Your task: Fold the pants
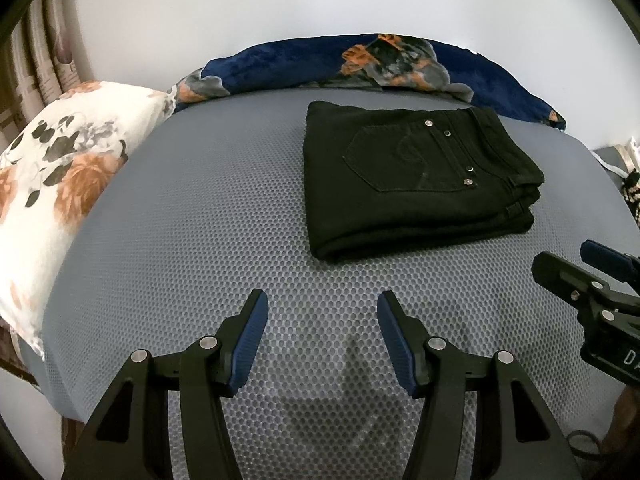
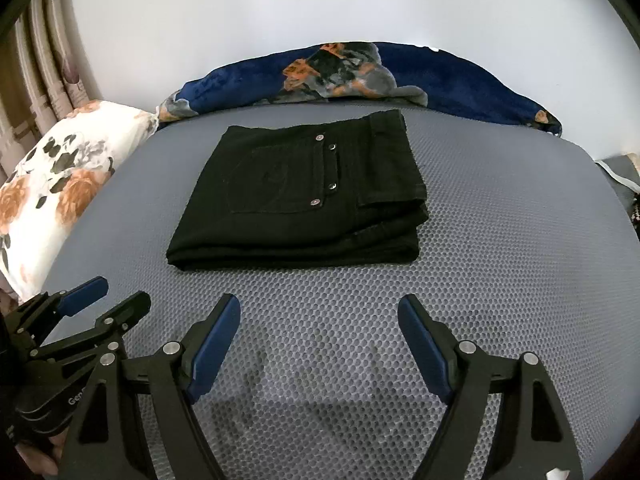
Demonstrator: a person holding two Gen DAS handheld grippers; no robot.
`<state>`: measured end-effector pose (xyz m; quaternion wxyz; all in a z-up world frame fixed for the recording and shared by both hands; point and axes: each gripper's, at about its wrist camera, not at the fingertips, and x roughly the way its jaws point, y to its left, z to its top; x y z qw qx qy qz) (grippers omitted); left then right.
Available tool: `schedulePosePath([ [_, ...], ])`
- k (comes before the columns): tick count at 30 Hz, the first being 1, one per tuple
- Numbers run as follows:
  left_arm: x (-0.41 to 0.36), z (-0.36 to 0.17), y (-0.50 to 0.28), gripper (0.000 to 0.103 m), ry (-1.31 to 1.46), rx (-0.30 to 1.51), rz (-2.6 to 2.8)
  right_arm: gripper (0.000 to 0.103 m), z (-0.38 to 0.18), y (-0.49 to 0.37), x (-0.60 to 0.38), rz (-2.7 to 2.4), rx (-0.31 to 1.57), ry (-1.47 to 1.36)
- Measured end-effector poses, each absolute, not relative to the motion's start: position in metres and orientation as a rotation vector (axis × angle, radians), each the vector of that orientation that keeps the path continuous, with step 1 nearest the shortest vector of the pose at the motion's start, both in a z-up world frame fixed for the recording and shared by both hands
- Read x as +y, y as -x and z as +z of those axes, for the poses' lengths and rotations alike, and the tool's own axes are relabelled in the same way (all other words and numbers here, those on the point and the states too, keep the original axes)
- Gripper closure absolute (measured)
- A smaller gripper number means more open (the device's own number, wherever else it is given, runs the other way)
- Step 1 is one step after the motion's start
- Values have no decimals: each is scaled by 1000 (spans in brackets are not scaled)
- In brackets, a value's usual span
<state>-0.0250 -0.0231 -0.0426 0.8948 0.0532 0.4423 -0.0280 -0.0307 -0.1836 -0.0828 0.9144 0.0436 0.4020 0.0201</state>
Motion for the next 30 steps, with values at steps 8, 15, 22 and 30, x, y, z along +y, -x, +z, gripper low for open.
schedulePosePath([
  [8, -22, -44, 24, 45, -107, 924, -61, 24, -86, 30, -184, 42, 843, -91],
  [15, -21, -46, 22, 45, -107, 930, -65, 24, -89, 30, -185, 41, 852, -97],
  [22, -21, -46, 23, 45, -106, 930, -67, 24, -93, 29, -185, 44, 871, -100],
  [30, -22, -47, 23, 45, -108, 932, -68, 24, -93, 28, -185, 44, 873, -102],
])
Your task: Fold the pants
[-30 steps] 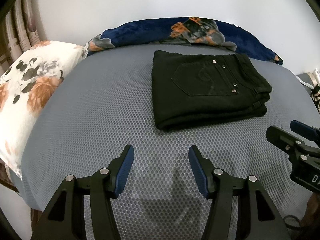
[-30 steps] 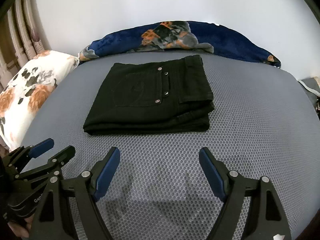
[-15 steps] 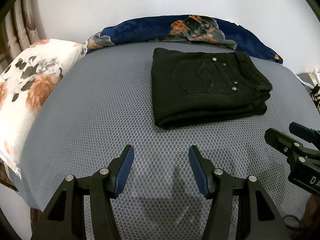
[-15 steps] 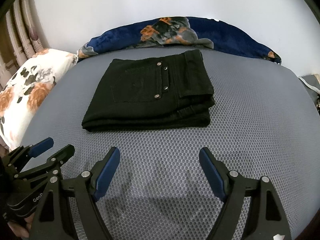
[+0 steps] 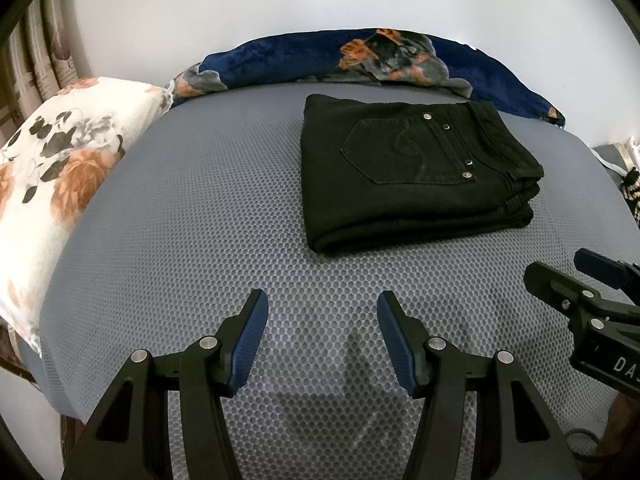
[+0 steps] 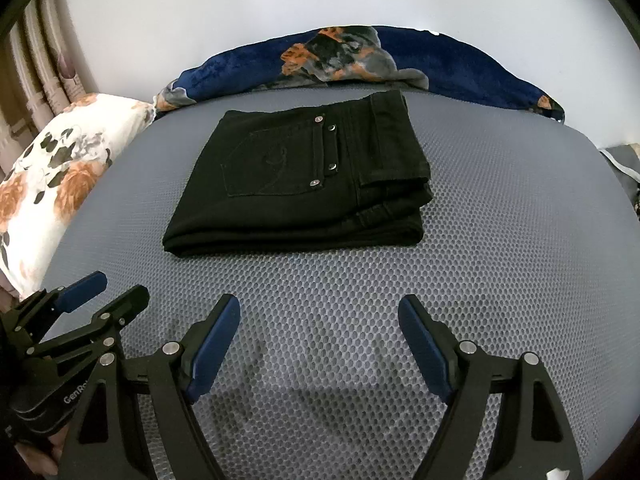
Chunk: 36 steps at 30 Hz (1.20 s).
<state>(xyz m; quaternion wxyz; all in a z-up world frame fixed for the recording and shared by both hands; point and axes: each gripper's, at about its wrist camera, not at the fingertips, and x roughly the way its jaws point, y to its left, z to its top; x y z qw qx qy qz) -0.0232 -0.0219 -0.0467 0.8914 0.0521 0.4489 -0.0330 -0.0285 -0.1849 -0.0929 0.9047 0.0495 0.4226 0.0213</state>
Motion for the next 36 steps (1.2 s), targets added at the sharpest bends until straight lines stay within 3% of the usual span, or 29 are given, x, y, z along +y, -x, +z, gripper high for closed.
schedulePosePath([
  [36, -27, -49, 23, 45, -117, 934, -83, 24, -95, 30, -185, 42, 878, -108],
])
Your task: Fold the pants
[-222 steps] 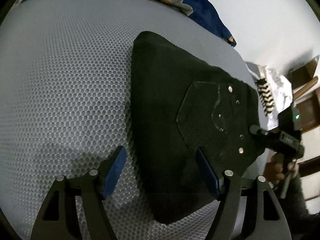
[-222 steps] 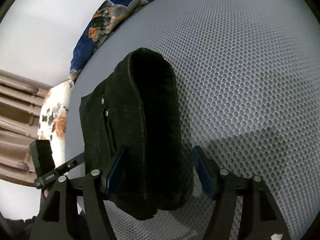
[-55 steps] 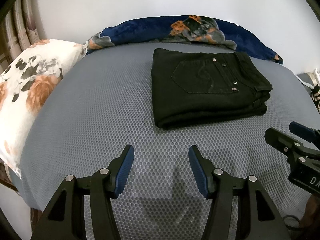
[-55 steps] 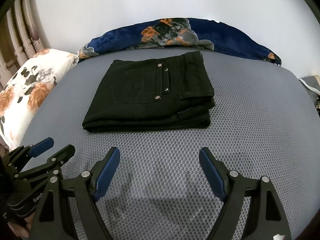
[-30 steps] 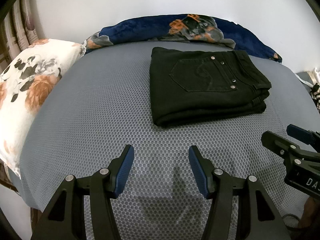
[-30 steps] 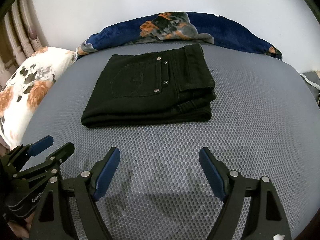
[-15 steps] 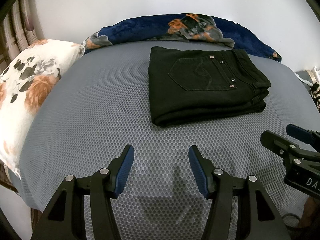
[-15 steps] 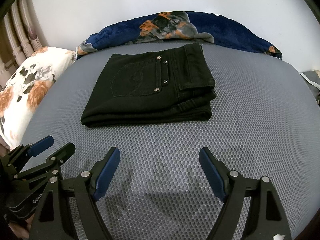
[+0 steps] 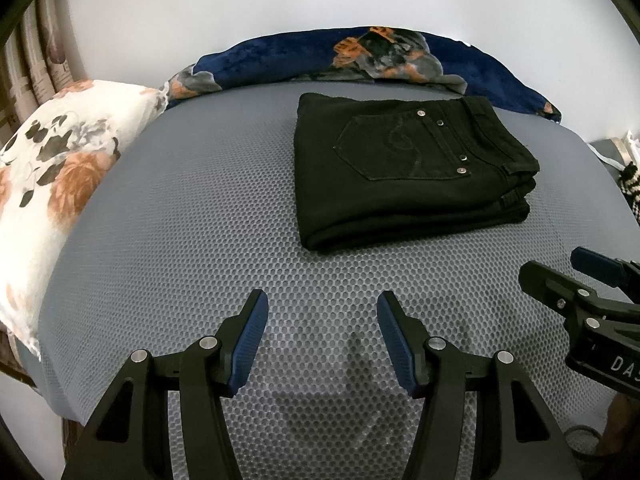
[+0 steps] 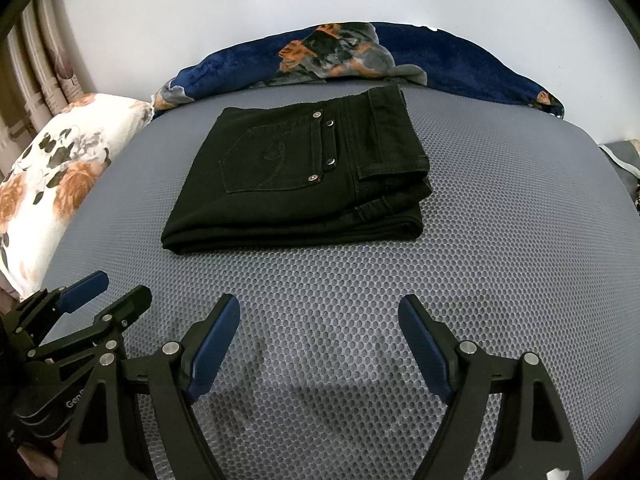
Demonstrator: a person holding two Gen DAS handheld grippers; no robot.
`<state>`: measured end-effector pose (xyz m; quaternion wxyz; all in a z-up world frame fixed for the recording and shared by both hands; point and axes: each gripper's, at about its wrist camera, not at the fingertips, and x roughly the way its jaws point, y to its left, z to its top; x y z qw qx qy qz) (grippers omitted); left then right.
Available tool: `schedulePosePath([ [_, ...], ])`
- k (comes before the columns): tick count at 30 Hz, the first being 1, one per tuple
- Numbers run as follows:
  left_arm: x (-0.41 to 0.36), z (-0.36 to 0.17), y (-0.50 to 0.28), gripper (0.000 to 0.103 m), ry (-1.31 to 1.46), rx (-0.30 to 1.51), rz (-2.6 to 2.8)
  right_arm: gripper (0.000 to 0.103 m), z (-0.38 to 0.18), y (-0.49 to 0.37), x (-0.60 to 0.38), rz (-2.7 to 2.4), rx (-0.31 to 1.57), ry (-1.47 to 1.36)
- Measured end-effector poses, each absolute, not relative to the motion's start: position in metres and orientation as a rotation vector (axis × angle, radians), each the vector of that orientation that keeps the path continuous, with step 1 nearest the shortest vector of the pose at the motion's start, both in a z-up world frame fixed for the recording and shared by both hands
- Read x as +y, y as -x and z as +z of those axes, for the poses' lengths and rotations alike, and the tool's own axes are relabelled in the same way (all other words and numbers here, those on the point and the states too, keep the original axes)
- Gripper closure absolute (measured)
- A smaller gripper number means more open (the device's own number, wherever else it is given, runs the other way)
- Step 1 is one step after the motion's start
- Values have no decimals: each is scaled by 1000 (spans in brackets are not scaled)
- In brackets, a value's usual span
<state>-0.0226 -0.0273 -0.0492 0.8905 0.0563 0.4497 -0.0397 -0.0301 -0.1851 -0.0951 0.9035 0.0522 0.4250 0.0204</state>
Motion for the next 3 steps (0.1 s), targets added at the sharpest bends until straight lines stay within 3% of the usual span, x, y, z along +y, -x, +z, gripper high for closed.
schedulePosePath([
  [3, -27, -49, 23, 45, -117, 934, -83, 24, -95, 30, -185, 41, 878, -109],
])
